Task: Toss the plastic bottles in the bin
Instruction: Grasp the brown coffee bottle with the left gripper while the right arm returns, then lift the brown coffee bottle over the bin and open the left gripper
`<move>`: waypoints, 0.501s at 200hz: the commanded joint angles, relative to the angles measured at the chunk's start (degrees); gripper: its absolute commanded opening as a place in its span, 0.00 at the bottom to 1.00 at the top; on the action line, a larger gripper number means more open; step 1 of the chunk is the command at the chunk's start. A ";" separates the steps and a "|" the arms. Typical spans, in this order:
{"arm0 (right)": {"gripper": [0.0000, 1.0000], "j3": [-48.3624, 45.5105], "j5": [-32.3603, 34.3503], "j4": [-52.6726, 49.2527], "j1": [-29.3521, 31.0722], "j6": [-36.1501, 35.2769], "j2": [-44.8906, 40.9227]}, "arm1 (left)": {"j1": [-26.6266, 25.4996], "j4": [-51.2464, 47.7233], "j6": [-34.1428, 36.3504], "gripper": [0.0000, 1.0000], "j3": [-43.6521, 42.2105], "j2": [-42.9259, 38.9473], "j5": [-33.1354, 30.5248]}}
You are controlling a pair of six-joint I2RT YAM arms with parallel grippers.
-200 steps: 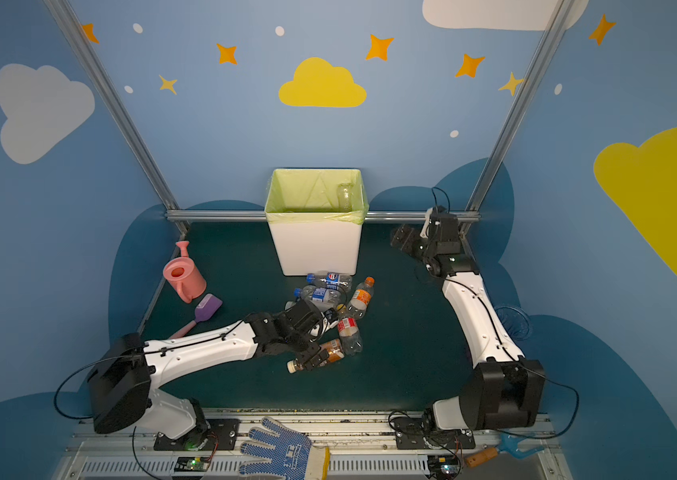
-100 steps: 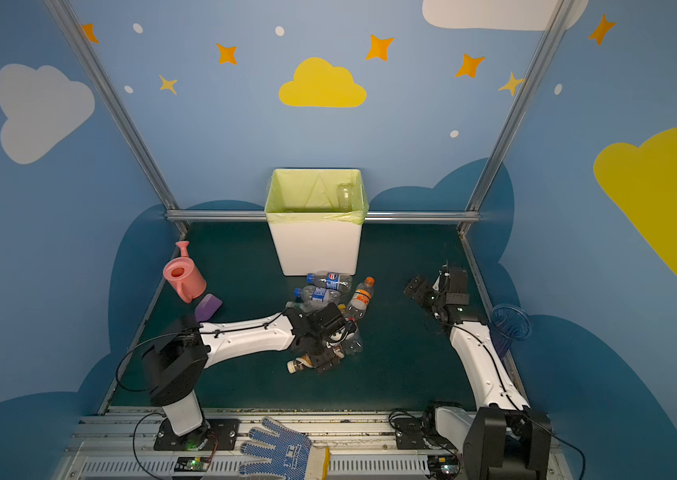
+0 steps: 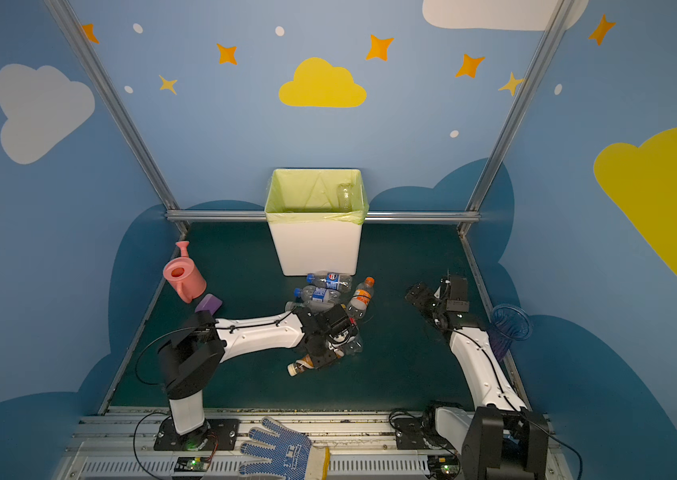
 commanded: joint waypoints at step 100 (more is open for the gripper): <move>0.95 1.23 -5.83 3.91 -0.78 1.50 2.99 | 7.31 6.20 9.34 0.40 10.30 -27.80 -15.35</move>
